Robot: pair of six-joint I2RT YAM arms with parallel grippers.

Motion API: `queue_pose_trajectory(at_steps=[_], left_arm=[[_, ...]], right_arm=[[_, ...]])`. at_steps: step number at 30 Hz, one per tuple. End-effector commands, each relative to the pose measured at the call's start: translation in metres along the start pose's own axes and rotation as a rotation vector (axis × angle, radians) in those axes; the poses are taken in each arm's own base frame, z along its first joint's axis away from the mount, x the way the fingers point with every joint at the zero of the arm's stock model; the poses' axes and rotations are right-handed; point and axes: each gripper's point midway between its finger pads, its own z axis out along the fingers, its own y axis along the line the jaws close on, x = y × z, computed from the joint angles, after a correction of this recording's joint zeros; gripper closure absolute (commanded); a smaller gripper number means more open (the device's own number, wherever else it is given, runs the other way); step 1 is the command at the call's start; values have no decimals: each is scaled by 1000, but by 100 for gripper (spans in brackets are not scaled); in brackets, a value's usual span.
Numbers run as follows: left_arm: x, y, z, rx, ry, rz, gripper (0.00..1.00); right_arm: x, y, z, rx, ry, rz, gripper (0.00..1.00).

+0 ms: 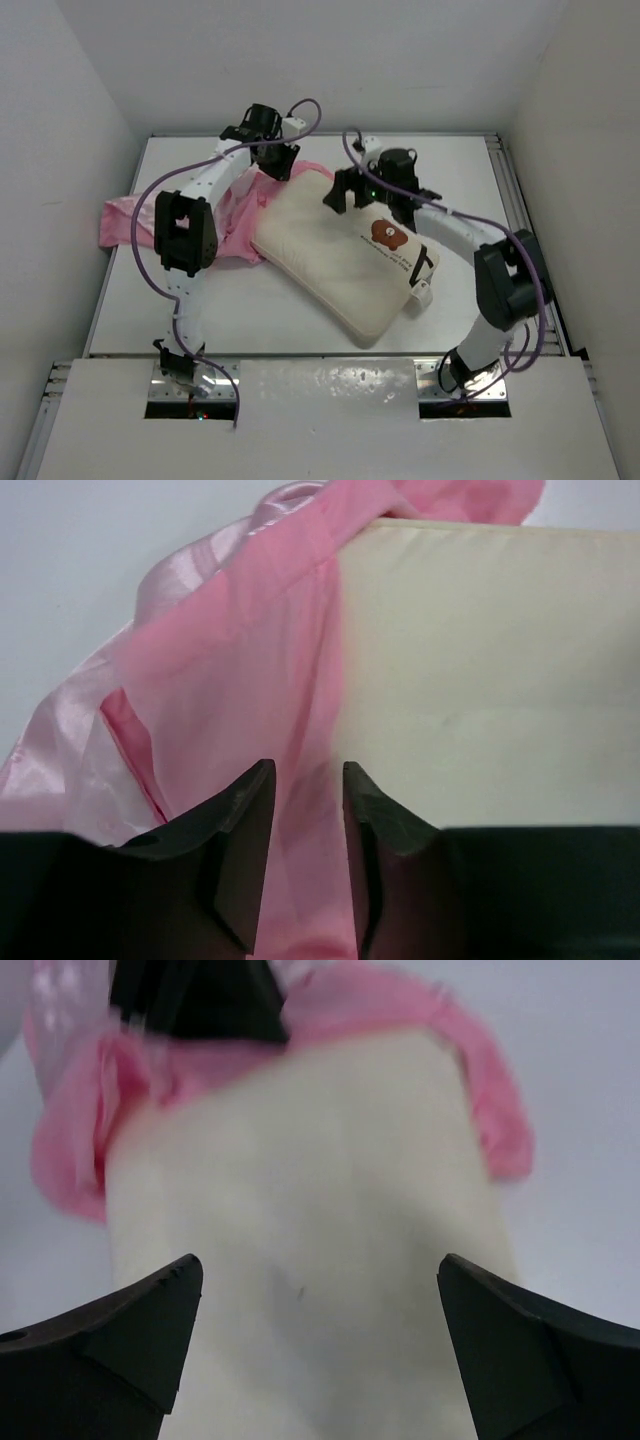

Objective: Put the pillow into the pillowcase

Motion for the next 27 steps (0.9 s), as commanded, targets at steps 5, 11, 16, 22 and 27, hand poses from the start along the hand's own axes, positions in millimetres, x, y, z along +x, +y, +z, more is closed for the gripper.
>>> queue_pose_trajectory(at_steps=[5,11,16,22,27], left_arm=[[-18,32,1,-143,-82,39,44],[-29,19,29,-14,-105,-19,38],[-27,-2,43,61,-109,-20,65],[-31,-7,39,71,-107,-46,100],[-93,-13,-6,73,-246,-17,100]], right_arm=[[-64,-65,54,82,-79,169,1],[-15,-74,98,-37,70,288,1],[10,-49,93,-167,79,311,12],[14,-40,85,-203,95,311,100],[0,-6,72,-299,91,138,100]])
